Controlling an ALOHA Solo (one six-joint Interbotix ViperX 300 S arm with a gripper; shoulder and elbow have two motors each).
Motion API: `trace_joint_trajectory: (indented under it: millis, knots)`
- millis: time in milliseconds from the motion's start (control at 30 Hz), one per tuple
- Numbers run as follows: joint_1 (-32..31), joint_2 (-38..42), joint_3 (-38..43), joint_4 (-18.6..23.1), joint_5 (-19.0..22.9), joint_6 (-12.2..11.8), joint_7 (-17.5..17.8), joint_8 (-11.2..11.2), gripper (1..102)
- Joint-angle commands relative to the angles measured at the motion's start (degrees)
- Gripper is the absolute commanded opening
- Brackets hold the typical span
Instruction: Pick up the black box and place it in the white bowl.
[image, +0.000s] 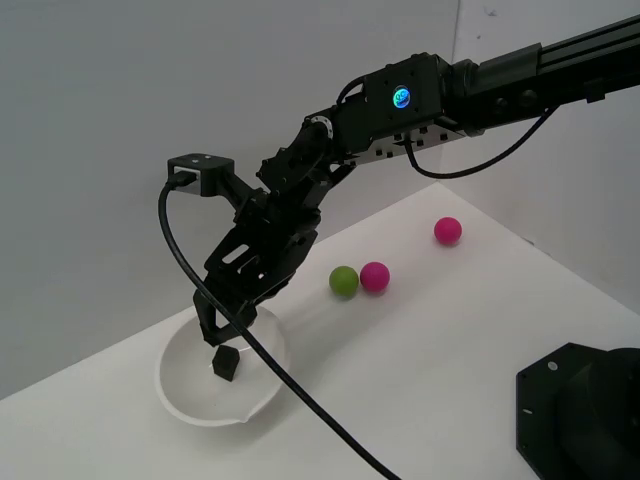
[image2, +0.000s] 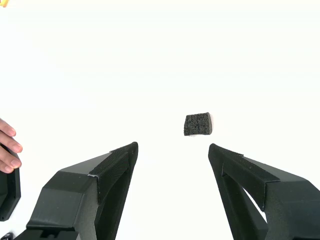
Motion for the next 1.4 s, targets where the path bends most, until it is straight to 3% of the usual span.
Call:
trace_joint_trajectory:
  millis: [0,200,300,500,667,1033,1233,1367]
  knots:
    - [-0.1,1.3,1.4,-1.4,-1.8,-1.2,-0.2,0.5,81]
    - [0.4,2.4,2.5,-1.4,-1.8,-1.2,-0.1,0.5,79]
    - [1.2,3.7,3.8,-1.4,-1.8,-1.3,-0.1,0.5,71]
    - [2.7,7.3,7.6,-1.4,-1.8,-1.2,-0.2,0.5,40]
    - [2.8,9.7,9.8,-1.2,-1.7,-0.9,-0.2,0.7,2]
    - [6.5,15.5,15.6,1.2,0.9,-0.1,-0.2,0.7,3]
    - [9.8,20.7,20.8,5.9,5.4,1.8,-0.7,0.7,3]
    - [12.7,26.7,27.0,11.1,10.5,3.6,-3.9,0.7,3]
